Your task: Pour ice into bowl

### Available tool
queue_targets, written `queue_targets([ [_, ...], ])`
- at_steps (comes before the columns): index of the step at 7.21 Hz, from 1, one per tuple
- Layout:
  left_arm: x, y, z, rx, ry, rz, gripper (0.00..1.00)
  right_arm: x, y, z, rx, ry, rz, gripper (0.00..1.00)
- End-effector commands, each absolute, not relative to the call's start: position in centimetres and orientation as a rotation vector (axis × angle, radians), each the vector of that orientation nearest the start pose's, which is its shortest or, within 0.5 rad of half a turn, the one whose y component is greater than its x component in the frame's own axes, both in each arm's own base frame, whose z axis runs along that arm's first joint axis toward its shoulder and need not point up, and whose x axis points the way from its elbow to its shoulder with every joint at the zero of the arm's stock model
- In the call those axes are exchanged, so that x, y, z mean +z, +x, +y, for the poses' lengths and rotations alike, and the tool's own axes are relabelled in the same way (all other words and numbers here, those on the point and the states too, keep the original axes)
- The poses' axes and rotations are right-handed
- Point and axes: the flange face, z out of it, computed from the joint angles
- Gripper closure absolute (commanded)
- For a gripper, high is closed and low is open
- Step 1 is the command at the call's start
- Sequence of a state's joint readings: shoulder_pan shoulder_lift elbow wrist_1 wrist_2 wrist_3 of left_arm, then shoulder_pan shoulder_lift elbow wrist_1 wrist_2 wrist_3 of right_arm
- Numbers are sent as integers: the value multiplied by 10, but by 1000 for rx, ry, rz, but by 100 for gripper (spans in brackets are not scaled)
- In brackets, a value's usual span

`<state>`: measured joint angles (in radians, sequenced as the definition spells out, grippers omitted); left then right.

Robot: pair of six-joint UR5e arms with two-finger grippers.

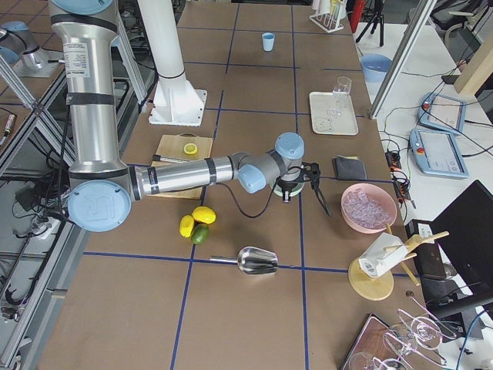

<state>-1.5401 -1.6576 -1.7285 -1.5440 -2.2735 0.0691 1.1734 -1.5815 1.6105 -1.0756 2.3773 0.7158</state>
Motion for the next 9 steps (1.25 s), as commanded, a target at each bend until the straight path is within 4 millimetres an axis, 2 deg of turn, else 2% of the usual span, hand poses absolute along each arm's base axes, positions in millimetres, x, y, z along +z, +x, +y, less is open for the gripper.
queue_targets([
  [1,543,-53,-533,173,225,696,0,615,-133,-470,97,-46,-942,100],
  [4,544,-53,-533,174,226,696,0,635,-139,-460,90,-96,-940,100],
  [6,543,-53,-534,177,229,696,0,637,-150,-456,71,-112,-937,100],
  [7,543,-53,-534,177,229,696,0,637,-156,-454,61,-127,-943,80],
  [8,542,-52,-534,179,230,696,0,635,-156,-454,54,-124,-951,1],
  [9,543,-52,-534,178,229,696,0,631,-155,-455,32,-99,-957,0],
])
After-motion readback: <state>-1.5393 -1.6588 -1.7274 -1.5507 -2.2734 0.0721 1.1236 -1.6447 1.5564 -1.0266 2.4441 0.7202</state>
